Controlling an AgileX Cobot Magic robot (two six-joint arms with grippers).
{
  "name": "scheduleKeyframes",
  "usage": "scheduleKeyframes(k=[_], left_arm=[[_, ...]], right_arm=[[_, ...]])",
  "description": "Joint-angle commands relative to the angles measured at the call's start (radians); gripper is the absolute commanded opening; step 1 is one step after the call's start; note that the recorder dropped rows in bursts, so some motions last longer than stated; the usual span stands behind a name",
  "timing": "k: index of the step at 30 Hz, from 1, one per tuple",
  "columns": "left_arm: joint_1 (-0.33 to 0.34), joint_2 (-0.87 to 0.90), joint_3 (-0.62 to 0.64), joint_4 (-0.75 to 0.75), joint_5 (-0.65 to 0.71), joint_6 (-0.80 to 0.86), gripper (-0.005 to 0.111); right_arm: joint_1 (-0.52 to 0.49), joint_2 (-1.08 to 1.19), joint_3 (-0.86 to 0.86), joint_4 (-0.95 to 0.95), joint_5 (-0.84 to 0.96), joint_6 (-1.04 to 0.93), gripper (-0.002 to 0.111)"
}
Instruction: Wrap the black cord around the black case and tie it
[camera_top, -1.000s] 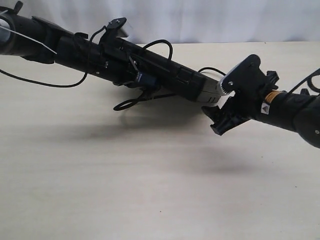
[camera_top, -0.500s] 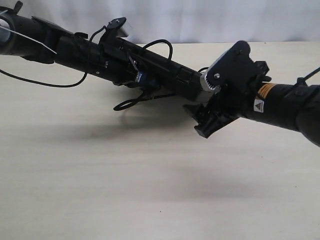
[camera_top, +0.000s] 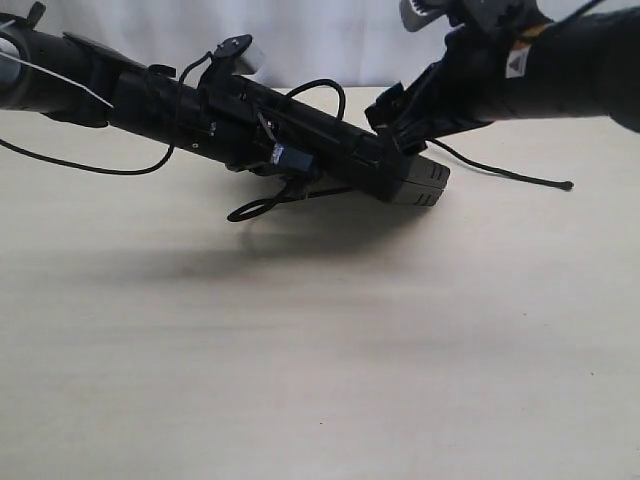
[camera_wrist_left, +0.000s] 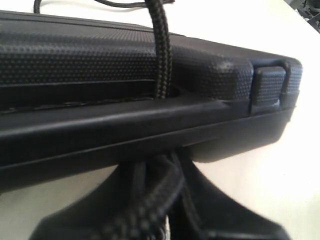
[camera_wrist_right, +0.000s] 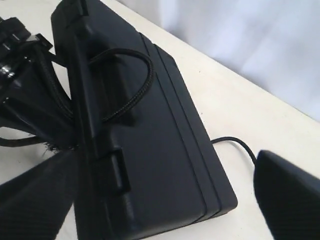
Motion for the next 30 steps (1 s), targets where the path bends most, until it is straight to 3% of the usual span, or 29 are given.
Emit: scheduleKeyframes(k=[1,6,10,16,24,26,30], left_arm=[[-0.001,-0.009,-0.008,-0.039,0.022,0.005,0.0],[-0.001,-0.009,-0.008,-0.039,0.046,0.005,0.0],[-0.001,-0.009,-0.008,-0.039,0.068,0.005,0.0],[-0.001,-0.009,-0.008,-0.039,0.068,0.003,0.0],[-0.001,-0.009,-0.008,-0.039,0.066,0.003,0.0],[-0.001,-0.009,-0.008,-0.039,0.066,0.003,0.0],[-0.001,-0.009,-0.008,-0.039,0.066,0.003,0.0]], right_arm=[[-0.002,0.139,-0.179,0.037,0.193,-0.053,0.088],[-0.063,0.315,-0.462,0.363,0.461,-0.327,0.088],[-0.128,0.43,-0.632,0.588,0.523,-0.451,0.088],[-0.14,0.556,-0.742,0.58,0.539,-0.463,0.076],[-0.14,0.638,-0.755,0.58,0.536,-0.51,0.075],[-0.138,0.642,-0.755,0.58,0.536,-0.526,0.064],[-0.138,0.638,-0.755,0.596,0.532,-0.532,0.024]])
